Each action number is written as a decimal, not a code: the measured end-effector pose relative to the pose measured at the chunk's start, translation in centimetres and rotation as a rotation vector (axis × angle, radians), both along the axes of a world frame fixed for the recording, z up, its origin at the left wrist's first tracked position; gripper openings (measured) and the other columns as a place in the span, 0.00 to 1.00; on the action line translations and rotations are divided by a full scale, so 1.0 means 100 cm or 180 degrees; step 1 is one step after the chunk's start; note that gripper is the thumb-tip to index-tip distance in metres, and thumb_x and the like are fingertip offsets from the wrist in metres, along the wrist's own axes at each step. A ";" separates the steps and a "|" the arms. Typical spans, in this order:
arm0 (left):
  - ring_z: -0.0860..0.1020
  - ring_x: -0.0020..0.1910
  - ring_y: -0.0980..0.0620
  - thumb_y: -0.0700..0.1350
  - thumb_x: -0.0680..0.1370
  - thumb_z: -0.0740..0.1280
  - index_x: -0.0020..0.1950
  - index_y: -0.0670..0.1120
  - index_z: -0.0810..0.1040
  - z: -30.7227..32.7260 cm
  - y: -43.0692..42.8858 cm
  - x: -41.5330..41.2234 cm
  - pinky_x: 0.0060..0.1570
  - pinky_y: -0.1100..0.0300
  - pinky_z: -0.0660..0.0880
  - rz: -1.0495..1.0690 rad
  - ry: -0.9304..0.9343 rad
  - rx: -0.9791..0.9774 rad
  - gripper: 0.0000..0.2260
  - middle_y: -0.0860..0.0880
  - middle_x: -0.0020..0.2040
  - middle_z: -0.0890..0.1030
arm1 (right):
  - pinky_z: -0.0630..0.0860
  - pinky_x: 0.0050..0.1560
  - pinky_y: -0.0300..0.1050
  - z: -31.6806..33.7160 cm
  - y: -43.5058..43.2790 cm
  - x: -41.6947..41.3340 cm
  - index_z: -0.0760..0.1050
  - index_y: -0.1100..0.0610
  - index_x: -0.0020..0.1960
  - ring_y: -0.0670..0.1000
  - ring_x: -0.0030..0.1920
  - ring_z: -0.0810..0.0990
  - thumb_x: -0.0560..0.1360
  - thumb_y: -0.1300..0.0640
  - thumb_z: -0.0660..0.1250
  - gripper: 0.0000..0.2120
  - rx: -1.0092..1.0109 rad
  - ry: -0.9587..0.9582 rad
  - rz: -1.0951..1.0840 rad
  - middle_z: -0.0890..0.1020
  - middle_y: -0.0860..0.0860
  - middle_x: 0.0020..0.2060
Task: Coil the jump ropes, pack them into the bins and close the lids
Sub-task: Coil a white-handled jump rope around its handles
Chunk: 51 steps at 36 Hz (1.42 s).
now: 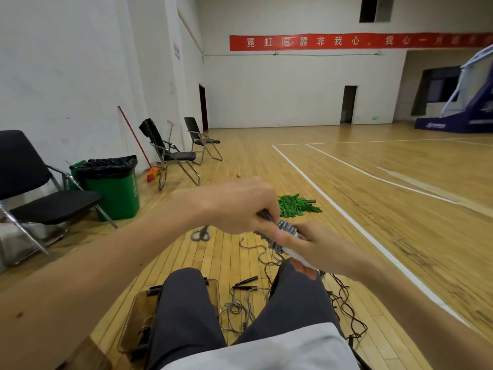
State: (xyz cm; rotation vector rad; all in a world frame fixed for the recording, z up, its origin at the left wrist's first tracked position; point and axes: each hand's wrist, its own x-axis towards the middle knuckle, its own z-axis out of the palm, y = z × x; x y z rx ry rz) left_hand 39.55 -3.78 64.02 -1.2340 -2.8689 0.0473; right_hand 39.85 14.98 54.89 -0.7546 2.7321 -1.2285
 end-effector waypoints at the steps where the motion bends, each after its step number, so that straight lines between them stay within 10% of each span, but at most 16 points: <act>1: 0.74 0.31 0.55 0.61 0.77 0.67 0.47 0.45 0.84 0.001 -0.001 -0.002 0.32 0.65 0.70 -0.0063 -0.0043 0.0094 0.19 0.51 0.34 0.80 | 0.72 0.33 0.39 0.000 0.000 0.001 0.75 0.64 0.44 0.51 0.28 0.77 0.76 0.31 0.56 0.35 0.0003 -0.0025 0.0039 0.83 0.62 0.35; 8: 0.76 0.35 0.47 0.58 0.76 0.69 0.44 0.51 0.83 -0.002 -0.007 -0.012 0.37 0.50 0.72 -0.0262 -0.0431 0.0604 0.12 0.48 0.36 0.80 | 0.72 0.33 0.37 0.002 0.004 0.007 0.72 0.63 0.53 0.50 0.31 0.77 0.76 0.34 0.55 0.30 0.0076 -0.0402 0.0296 0.82 0.54 0.35; 15: 0.77 0.36 0.50 0.53 0.79 0.68 0.45 0.48 0.83 0.000 -0.012 -0.017 0.36 0.55 0.74 -0.0266 -0.0660 0.0792 0.11 0.48 0.37 0.81 | 0.72 0.35 0.37 0.010 0.003 0.017 0.71 0.52 0.47 0.49 0.31 0.76 0.79 0.37 0.56 0.18 0.0111 -0.0310 0.0449 0.81 0.53 0.35; 20: 0.78 0.36 0.54 0.57 0.77 0.70 0.38 0.58 0.79 -0.001 0.000 -0.012 0.40 0.51 0.76 -0.0284 -0.0607 0.0596 0.09 0.55 0.34 0.79 | 0.72 0.36 0.37 0.011 -0.002 0.020 0.71 0.52 0.42 0.45 0.27 0.74 0.79 0.36 0.56 0.20 0.0255 -0.0245 0.0525 0.79 0.46 0.27; 25: 0.72 0.31 0.54 0.56 0.71 0.77 0.38 0.46 0.82 0.001 0.007 -0.014 0.35 0.57 0.69 -0.0354 -0.0719 0.0869 0.14 0.47 0.32 0.77 | 0.74 0.36 0.36 0.011 -0.005 0.024 0.72 0.54 0.34 0.49 0.25 0.75 0.78 0.33 0.57 0.27 0.0129 -0.0252 0.0494 0.78 0.48 0.26; 37: 0.77 0.32 0.57 0.44 0.77 0.68 0.44 0.45 0.76 -0.014 -0.007 -0.029 0.33 0.65 0.73 -0.0350 -0.1943 0.2209 0.04 0.54 0.34 0.81 | 0.70 0.31 0.35 0.023 -0.005 0.024 0.75 0.60 0.40 0.51 0.24 0.70 0.77 0.36 0.59 0.27 -0.1105 -0.0315 0.1245 0.75 0.57 0.28; 46: 0.70 0.27 0.57 0.42 0.83 0.63 0.41 0.49 0.81 -0.041 -0.019 -0.030 0.26 0.65 0.67 0.0328 -0.2258 0.2995 0.12 0.54 0.31 0.77 | 0.71 0.27 0.38 0.024 0.008 -0.010 0.74 0.68 0.58 0.50 0.24 0.70 0.80 0.35 0.61 0.33 -0.1886 -0.0559 0.0638 0.74 0.56 0.28; 51: 0.70 0.29 0.57 0.42 0.84 0.62 0.53 0.45 0.79 -0.054 -0.008 -0.041 0.27 0.65 0.69 0.0852 -0.1916 0.2927 0.06 0.52 0.40 0.79 | 0.71 0.29 0.39 0.013 0.005 -0.031 0.78 0.63 0.49 0.54 0.27 0.69 0.80 0.37 0.58 0.28 -0.1680 -0.0498 0.0085 0.75 0.57 0.29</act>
